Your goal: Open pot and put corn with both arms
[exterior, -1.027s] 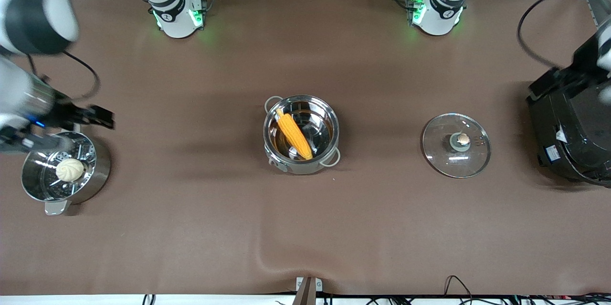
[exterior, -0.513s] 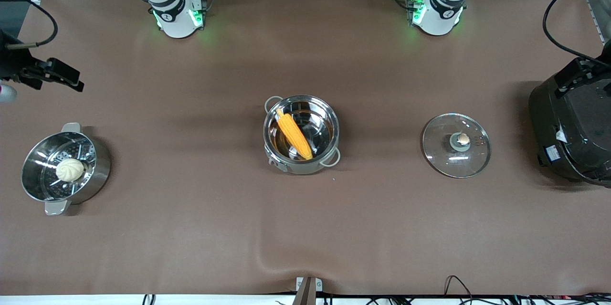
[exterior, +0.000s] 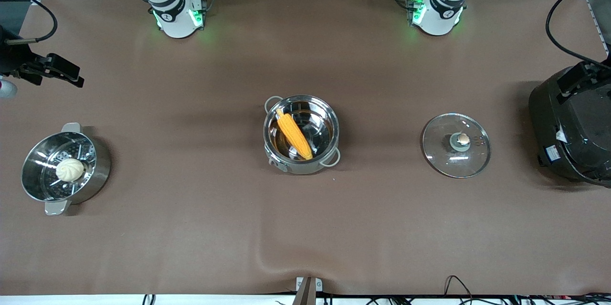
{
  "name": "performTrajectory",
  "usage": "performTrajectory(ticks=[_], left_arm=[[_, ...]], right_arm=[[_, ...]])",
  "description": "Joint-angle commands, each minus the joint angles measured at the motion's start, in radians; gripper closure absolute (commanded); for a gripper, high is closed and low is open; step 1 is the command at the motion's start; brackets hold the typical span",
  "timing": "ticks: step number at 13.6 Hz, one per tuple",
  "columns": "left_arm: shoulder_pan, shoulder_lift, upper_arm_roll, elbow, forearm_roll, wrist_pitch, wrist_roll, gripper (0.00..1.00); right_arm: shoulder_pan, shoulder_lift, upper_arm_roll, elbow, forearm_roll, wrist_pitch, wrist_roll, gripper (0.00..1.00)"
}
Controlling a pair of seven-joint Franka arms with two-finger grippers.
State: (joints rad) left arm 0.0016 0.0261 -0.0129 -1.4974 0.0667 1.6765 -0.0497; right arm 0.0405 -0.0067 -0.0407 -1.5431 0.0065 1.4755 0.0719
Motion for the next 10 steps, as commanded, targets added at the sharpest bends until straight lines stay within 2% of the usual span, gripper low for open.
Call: performTrajectory(ticks=[1,3,10], left_arm=[[-0.022,0.024,0.025,0.054,-0.071,-0.043,-0.088,0.0],[-0.023,0.025,0.025,0.049,-0.03,-0.044,-0.018,0.0],[-0.025,0.018,0.017,0.049,-0.053,-0.181,-0.016,0.0]], right_arm=[[-0.011,-0.019,0.013,-0.018,0.004,0.002,0.005,0.0],[-0.013,-0.019,0.012,-0.018,0.004,0.005,0.005,0.0],[-0.011,-0.018,0.013,-0.018,0.004,0.005,0.005,0.0]])
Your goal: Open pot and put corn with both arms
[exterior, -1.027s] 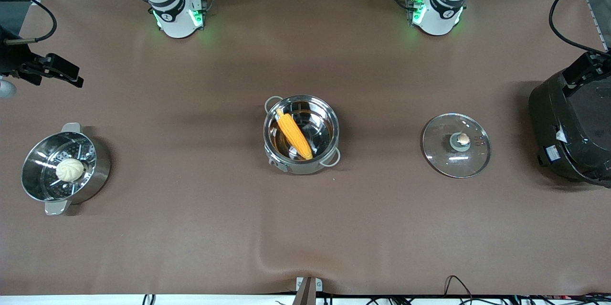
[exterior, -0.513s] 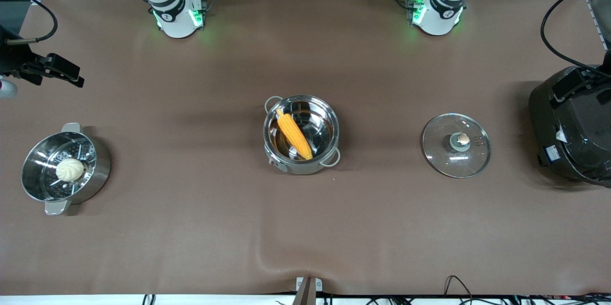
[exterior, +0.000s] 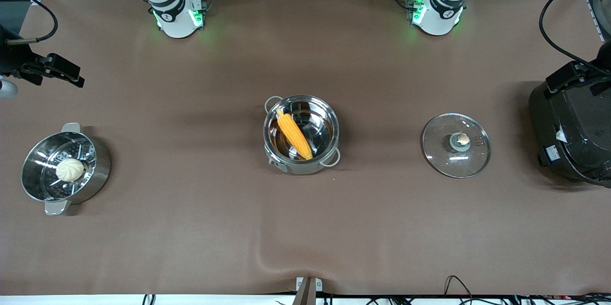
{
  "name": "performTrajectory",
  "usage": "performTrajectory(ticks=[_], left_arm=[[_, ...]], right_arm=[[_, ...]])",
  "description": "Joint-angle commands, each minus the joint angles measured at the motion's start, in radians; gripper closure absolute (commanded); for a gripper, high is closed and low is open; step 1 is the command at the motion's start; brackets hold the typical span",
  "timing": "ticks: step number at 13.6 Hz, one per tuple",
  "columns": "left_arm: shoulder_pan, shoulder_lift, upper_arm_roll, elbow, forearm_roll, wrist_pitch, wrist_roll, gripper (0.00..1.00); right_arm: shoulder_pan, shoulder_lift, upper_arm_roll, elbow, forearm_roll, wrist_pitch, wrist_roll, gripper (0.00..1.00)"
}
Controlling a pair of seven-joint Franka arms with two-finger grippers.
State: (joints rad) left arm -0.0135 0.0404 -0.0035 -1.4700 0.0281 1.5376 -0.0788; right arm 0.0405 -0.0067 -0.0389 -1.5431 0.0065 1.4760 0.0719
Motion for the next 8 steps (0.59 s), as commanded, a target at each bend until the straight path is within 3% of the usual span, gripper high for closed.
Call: performTrajectory(ticks=[1,8], left_arm=[[-0.01,0.003,0.007,0.022,-0.014,-0.044,0.014,0.0],[-0.008,-0.011,0.007,0.025,-0.014,-0.048,0.014,0.0]], right_arm=[[-0.011,-0.018,0.011,-0.018,0.004,0.006,0.005,0.0],[-0.013,-0.018,0.01,-0.018,0.004,0.006,0.005,0.0]])
